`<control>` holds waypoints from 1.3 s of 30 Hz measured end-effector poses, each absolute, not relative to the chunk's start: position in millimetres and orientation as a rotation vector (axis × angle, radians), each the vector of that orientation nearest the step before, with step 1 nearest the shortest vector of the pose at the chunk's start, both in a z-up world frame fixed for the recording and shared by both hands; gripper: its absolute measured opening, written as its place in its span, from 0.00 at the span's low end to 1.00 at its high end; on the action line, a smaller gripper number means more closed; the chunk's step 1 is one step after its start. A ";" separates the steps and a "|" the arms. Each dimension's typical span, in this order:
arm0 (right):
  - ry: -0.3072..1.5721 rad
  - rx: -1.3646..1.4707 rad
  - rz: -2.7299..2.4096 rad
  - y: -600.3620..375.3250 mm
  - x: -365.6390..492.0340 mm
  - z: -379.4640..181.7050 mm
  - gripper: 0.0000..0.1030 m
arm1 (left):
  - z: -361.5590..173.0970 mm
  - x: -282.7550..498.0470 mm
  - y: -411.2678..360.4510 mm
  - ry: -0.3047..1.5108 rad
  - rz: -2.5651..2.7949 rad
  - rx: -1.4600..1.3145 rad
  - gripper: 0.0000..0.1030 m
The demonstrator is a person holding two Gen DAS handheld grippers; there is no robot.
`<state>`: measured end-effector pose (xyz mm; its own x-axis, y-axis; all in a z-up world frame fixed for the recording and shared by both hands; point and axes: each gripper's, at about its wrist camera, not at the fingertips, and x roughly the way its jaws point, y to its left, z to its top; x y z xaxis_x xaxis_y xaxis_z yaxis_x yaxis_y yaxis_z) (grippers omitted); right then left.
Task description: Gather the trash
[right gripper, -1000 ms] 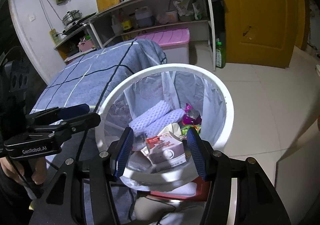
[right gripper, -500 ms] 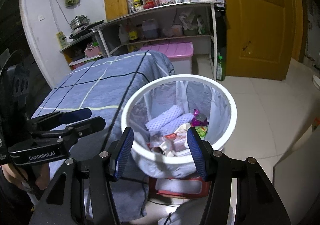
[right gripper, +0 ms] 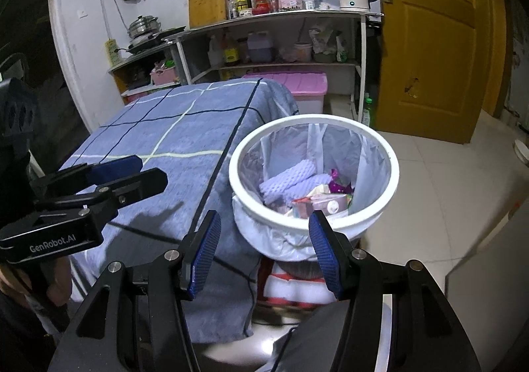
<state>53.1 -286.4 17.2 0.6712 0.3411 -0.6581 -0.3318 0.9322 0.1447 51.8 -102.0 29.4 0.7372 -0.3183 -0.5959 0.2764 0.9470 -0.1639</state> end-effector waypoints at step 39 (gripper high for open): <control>0.735 0.010 0.370 -287.7 42.4 17.7 0.55 | 30.6 39.1 -101.0 0.660 -0.298 -0.053 0.59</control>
<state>42.4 -287.7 17.7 0.6797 0.3333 -0.6534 -0.3263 0.9352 0.1376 39.1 -101.0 30.6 0.7492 -0.2893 -0.5958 0.2556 0.9562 -0.1428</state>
